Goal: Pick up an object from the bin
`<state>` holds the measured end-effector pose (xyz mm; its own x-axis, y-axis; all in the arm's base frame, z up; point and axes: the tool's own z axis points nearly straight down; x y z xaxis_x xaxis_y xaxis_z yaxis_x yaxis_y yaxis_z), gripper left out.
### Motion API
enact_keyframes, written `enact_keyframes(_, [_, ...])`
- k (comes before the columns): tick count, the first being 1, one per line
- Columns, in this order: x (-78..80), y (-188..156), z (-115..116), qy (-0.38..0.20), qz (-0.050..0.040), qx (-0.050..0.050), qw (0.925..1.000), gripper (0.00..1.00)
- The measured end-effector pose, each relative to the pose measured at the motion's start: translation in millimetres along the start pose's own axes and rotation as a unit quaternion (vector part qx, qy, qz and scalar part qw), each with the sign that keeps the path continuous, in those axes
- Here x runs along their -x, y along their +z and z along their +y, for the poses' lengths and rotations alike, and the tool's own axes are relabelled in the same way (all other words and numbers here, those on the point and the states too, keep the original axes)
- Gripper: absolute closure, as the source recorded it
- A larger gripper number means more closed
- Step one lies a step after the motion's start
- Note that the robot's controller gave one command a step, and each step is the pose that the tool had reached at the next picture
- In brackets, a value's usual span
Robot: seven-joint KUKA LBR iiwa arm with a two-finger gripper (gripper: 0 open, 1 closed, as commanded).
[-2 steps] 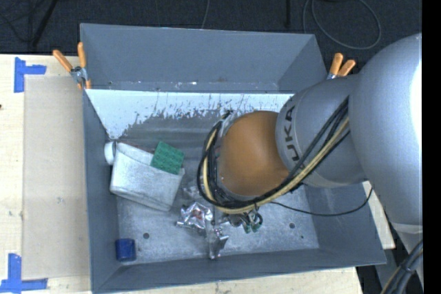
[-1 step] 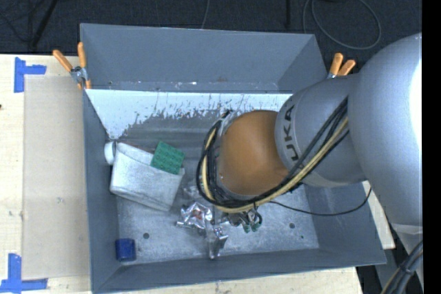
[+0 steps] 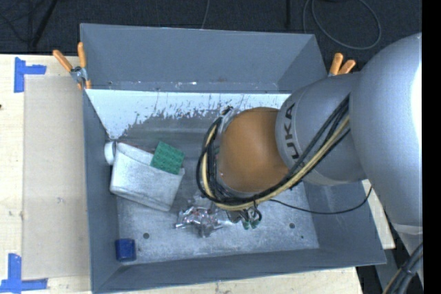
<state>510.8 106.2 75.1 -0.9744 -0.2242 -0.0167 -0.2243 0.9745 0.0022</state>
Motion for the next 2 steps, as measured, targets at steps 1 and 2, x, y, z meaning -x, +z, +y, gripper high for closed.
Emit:
enact_keyframes(1, [2.9,-65.8,0.6,0.002,0.0051,-0.001,1.0000,1.00])
enact_keyframes(2, [4.1,-88.4,0.9,0.005,0.0070,-0.001,1.0000,1.00])
